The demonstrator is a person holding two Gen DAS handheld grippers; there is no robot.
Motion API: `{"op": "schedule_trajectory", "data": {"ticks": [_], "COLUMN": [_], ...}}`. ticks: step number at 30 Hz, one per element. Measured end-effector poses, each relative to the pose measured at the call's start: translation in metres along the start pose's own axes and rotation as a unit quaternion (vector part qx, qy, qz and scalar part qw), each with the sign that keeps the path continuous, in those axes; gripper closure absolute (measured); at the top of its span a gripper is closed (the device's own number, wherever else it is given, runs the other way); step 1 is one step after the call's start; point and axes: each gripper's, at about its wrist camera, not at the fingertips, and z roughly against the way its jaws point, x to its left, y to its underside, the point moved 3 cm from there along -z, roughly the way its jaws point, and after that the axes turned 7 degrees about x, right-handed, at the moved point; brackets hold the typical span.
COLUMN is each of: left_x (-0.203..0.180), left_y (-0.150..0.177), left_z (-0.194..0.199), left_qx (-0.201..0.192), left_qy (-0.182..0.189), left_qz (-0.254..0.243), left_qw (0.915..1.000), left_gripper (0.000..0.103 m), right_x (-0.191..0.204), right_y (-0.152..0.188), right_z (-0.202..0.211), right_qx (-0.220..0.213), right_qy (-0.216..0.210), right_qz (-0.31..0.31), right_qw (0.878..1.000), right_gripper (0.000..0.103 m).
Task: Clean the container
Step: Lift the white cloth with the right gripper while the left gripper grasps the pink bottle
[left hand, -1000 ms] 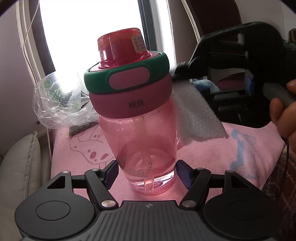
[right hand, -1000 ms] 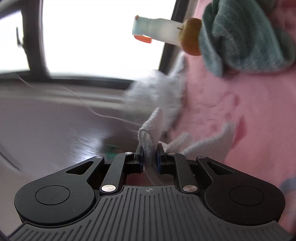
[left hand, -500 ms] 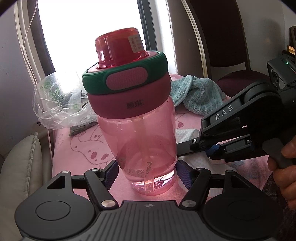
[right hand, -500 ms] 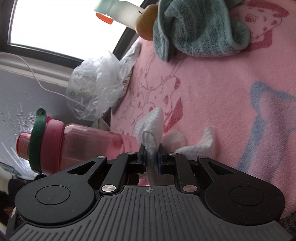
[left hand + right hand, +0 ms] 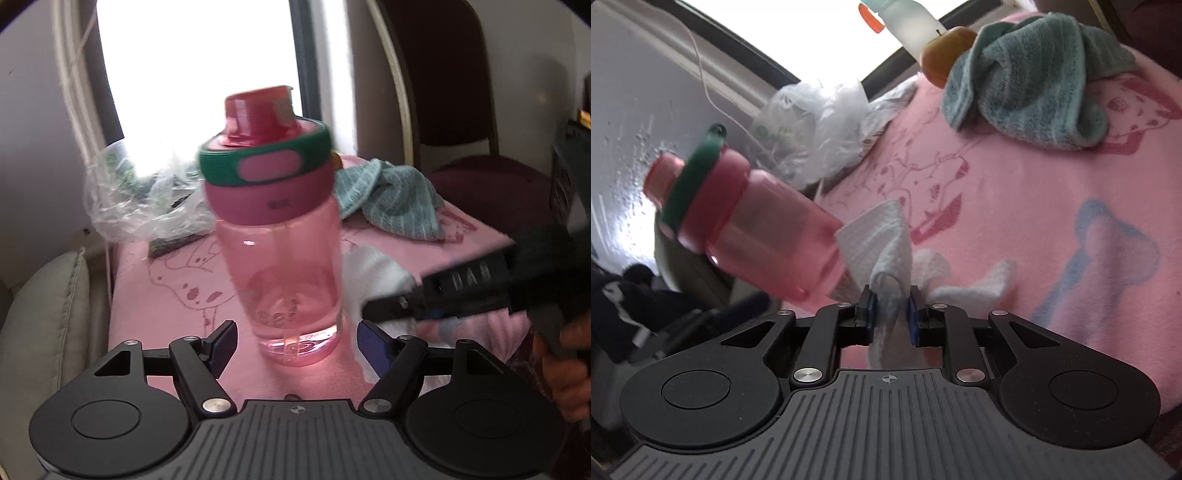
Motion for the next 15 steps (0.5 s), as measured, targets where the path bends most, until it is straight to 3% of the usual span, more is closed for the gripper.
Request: {"op": "schedule_trajectory", "data": {"ticks": [2, 5, 7, 9, 12, 15], "left_x": [0.003, 0.007, 0.009, 0.011, 0.014, 0.017], "left_y": [0.0, -0.001, -0.002, -0.003, -0.004, -0.005], "left_z": [0.002, 0.005, 0.007, 0.009, 0.012, 0.015], "left_qx": [0.0, -0.003, -0.005, -0.007, -0.01, -0.013], "left_qy": [0.0, 0.003, 0.005, 0.006, 0.009, 0.011], "left_qz": [0.011, 0.02, 0.026, 0.031, 0.04, 0.049], "left_qw": [0.9999, 0.9998, 0.9996, 0.9995, 0.9991, 0.9987], "left_gripper": [0.031, 0.031, 0.03, 0.03, 0.03, 0.03], "right_x": [0.0, 0.008, 0.018, 0.03, 0.046, 0.057], "right_y": [0.003, 0.005, 0.005, 0.007, 0.01, 0.015], "right_z": [0.002, 0.005, 0.008, 0.01, 0.01, 0.004], "right_qx": [-0.005, -0.005, 0.001, 0.016, 0.031, 0.022], "right_qy": [0.003, 0.02, 0.04, 0.065, 0.103, 0.153], "right_qz": [0.012, 0.045, 0.082, 0.131, 0.221, 0.315], "right_qw": [1.0, 0.999, 0.996, 0.989, 0.969, 0.936], "right_gripper": [0.082, 0.073, 0.059, 0.053, 0.047, 0.044]}}
